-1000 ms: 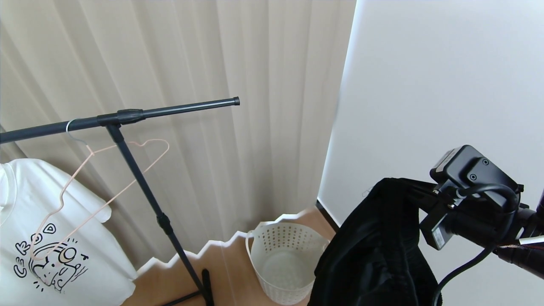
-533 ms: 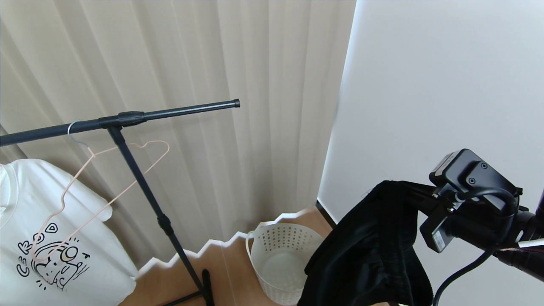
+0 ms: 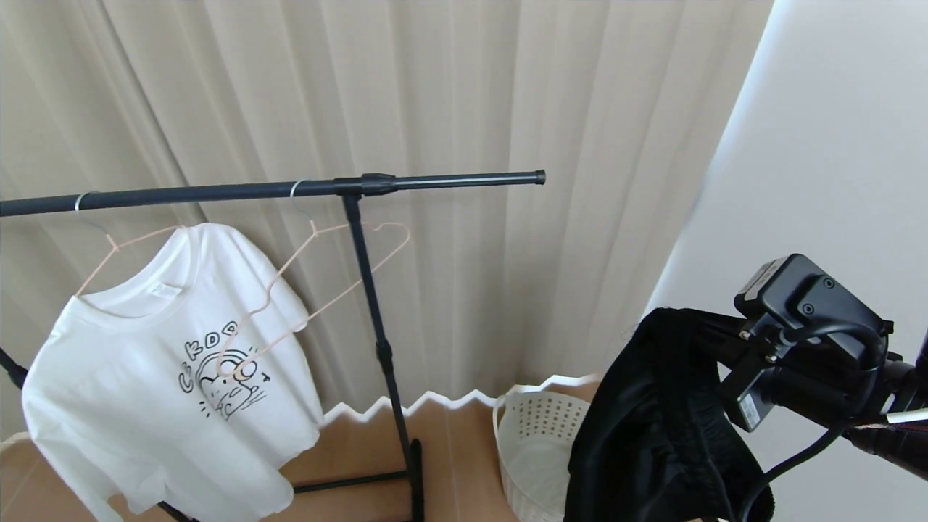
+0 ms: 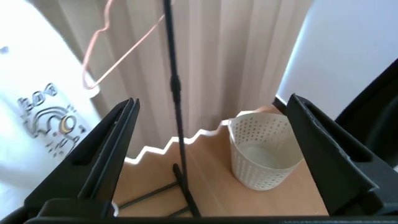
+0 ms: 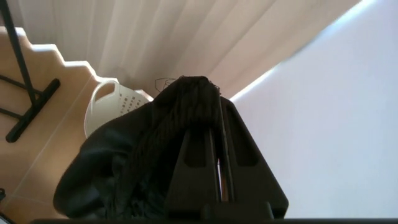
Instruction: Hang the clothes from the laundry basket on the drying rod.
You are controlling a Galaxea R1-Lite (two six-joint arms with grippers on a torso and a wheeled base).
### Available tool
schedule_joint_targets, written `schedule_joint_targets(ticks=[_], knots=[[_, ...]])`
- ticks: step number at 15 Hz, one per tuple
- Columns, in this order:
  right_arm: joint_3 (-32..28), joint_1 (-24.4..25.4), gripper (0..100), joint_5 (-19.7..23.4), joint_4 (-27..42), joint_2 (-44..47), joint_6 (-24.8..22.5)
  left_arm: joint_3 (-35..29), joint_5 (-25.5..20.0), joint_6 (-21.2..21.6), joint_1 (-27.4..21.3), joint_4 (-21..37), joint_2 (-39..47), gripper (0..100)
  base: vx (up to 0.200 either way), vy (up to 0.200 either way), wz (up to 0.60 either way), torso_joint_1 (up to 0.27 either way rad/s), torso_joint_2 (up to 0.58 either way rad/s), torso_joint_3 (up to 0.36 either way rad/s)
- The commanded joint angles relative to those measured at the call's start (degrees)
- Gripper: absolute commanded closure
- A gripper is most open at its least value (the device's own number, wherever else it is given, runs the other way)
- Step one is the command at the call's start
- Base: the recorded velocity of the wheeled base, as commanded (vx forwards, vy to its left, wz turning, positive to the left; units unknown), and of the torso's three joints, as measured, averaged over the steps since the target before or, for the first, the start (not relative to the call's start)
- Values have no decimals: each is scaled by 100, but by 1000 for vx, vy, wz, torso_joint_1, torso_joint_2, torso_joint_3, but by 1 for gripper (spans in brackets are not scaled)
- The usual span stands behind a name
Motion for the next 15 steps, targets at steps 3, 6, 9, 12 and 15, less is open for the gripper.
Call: schedule_joint_targets(ticks=[3,6,9,12,15], knots=[[11,-1,100,5,-1,10,-1,1,-3,-1,-4,4,5,0,0,200,0,-1,-1,1],[11,8,100,5,-1,36,-1,1,-3,-1,-4,4,5,0,0,200,0,1,1,7],[3,8,100,5,-1,36,-1,1,-3,-1,-4,4,5,0,0,200,0,4,-1,1],[11,-10,100,-12,-10,45,8,1,-3,-1,-4,13,5,0,0,200,0,1,4,4],[-6,-72,100,-21,-1,45,8,1,-3,8,-4,4,5,0,0,200,0,27,-46,-33]])
